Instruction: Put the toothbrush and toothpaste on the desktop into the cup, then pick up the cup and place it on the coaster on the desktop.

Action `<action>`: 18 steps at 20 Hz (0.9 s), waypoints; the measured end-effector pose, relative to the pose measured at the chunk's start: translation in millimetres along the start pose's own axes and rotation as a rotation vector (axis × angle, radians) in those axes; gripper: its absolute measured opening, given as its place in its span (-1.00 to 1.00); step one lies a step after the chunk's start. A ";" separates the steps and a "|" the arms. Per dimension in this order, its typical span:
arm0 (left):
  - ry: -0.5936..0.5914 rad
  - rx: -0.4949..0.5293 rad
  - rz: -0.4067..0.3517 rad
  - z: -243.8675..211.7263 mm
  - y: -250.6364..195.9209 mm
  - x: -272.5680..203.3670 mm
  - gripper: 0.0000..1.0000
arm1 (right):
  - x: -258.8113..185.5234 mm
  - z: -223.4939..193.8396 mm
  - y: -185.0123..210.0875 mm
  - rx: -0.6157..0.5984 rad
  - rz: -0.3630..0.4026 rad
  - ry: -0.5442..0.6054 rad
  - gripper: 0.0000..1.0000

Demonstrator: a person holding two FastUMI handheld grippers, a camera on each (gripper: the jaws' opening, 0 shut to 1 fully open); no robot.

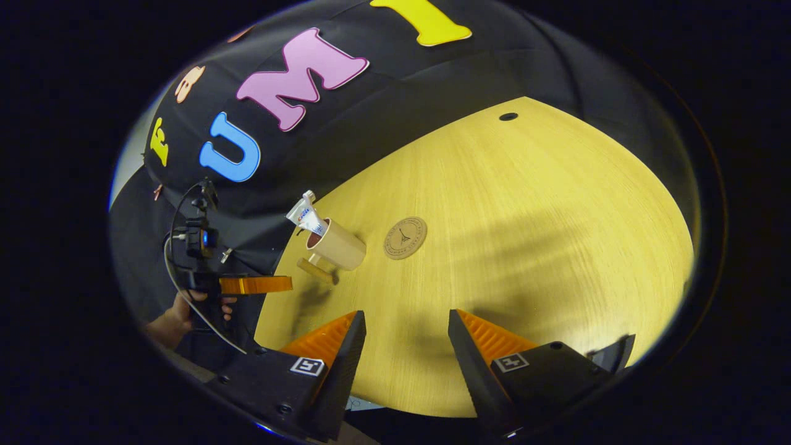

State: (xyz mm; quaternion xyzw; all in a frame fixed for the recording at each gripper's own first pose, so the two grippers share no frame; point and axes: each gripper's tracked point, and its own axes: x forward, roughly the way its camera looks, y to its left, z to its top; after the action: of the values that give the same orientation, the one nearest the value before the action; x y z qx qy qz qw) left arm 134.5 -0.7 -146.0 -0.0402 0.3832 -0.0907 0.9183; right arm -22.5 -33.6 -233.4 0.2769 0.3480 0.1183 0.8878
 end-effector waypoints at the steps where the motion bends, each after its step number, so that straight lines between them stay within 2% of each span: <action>1: 0.019 0.017 0.007 2.8 1.2 7.2 0.43 | -6.2 -2.6 -8.7 0.018 -0.015 -0.002 0.68; 5: 0.089 0.044 0.039 10.9 9.4 36.7 0.43 | -29.1 -7.4 -42.2 0.120 -0.092 -0.037 0.69; 11: 0.121 0.076 0.076 21.2 16.4 66.5 0.43 | -58.3 -12.0 -78.9 0.200 -0.166 -0.093 0.69; 18: 0.175 0.134 0.069 24.9 9.2 94.8 0.27 | -72.1 -17.5 -94.1 0.249 -0.188 -0.122 0.69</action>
State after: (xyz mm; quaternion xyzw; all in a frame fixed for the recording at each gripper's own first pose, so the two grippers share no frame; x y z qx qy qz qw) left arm 218.8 -10.4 -195.8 0.0425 0.4560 -0.0876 0.8847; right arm -85.4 -132.6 -258.2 0.3577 0.3300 -0.0265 0.8732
